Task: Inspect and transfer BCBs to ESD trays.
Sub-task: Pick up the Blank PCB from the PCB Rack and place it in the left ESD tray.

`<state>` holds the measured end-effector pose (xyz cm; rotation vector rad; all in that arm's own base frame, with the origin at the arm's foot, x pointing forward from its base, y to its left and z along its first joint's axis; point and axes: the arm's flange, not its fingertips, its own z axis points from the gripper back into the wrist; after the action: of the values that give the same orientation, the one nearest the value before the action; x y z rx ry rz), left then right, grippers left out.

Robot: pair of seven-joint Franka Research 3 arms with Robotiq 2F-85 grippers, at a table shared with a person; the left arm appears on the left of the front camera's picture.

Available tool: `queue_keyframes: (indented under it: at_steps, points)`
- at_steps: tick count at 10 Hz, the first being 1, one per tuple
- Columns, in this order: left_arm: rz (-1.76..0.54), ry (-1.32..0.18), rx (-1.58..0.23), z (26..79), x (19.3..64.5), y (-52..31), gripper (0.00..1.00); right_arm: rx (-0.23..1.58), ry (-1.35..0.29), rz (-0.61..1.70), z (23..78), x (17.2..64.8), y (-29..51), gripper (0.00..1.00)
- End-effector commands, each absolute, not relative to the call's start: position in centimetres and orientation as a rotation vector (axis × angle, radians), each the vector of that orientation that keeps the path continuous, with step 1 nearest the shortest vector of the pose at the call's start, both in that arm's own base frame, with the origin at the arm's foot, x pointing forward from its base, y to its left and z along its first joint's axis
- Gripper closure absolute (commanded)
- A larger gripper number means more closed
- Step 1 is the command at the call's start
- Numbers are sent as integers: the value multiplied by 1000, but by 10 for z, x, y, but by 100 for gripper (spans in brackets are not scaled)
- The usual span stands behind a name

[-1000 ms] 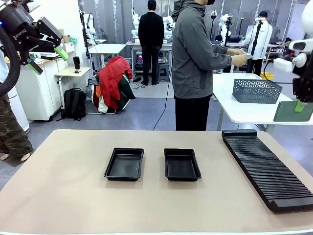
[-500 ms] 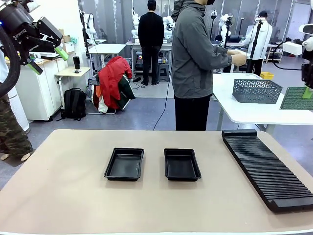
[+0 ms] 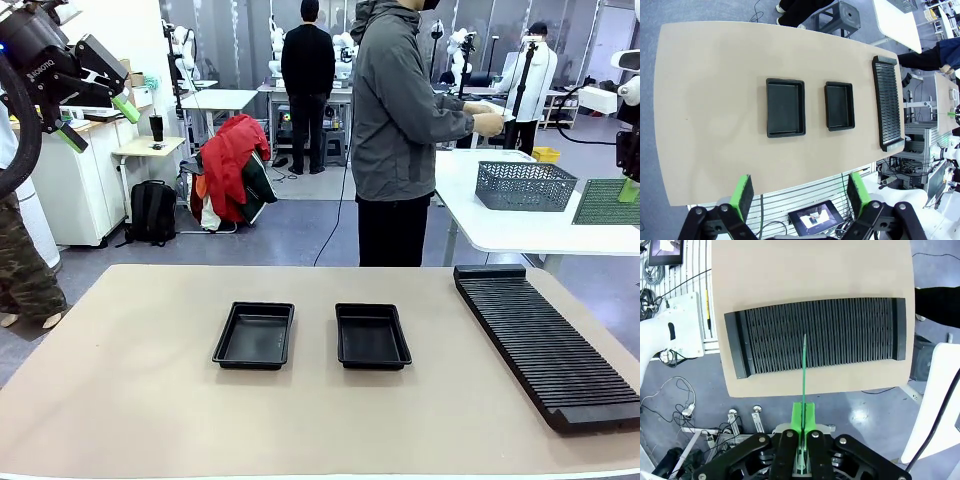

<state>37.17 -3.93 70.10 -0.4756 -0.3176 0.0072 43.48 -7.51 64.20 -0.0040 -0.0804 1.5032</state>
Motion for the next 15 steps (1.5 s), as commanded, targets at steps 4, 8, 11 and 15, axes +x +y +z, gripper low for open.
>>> queue_keyframes:
  at_steps: [4,8,11,15]
  points:
    - [8,-315,-478,700,372,-39,0,-2,-78,1502,640,434,-73,100]
    - [8,-315,-478,700,372,-39,0,182,-201,1296,629,448,-45,97]
    - [8,-315,-478,700,372,-39,0,316,-261,975,611,452,16,97]
    - [8,-315,-478,700,372,-39,0,518,-233,593,563,447,110,97]
